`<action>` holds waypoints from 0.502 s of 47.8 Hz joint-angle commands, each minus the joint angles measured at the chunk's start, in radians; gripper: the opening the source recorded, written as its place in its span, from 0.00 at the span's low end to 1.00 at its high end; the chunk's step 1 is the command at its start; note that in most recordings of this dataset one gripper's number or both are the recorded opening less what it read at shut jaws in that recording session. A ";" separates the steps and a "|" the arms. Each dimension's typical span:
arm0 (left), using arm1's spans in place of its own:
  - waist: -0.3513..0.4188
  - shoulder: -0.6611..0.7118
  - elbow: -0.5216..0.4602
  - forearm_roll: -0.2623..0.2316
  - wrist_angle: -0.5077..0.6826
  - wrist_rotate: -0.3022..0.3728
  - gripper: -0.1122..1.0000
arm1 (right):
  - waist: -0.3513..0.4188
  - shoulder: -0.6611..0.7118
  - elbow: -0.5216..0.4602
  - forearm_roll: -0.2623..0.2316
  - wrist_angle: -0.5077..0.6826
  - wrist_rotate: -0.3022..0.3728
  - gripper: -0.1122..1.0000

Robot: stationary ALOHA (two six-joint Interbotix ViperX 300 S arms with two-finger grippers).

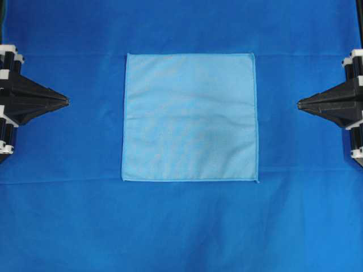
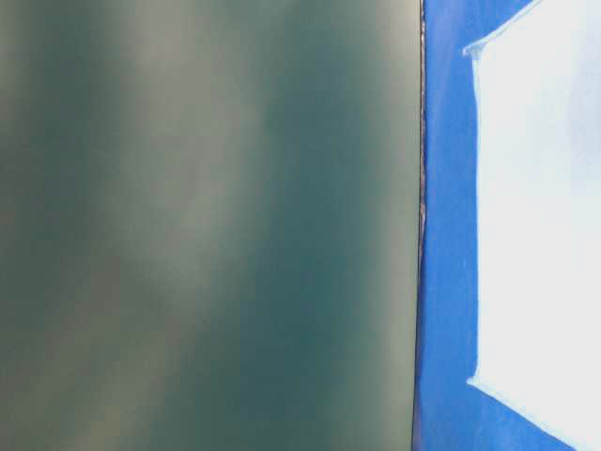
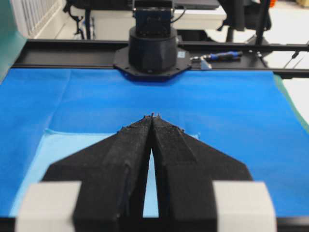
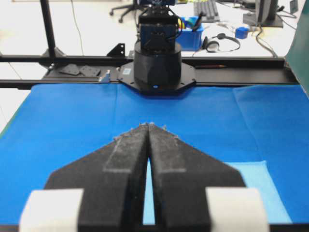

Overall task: Fold the light blue towel.
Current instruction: 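Move both grippers to the far corners of the light blue towel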

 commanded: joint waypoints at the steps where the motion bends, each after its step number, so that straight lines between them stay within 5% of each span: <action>1: 0.038 0.028 -0.029 -0.021 -0.006 -0.006 0.10 | -0.020 0.015 -0.035 0.006 -0.002 0.002 0.10; 13: 0.126 0.126 -0.026 -0.021 -0.017 0.005 0.10 | -0.193 0.101 -0.087 0.012 0.192 0.011 0.10; 24: 0.253 0.316 -0.048 -0.021 -0.043 0.003 0.10 | -0.357 0.259 -0.106 0.011 0.233 0.011 0.10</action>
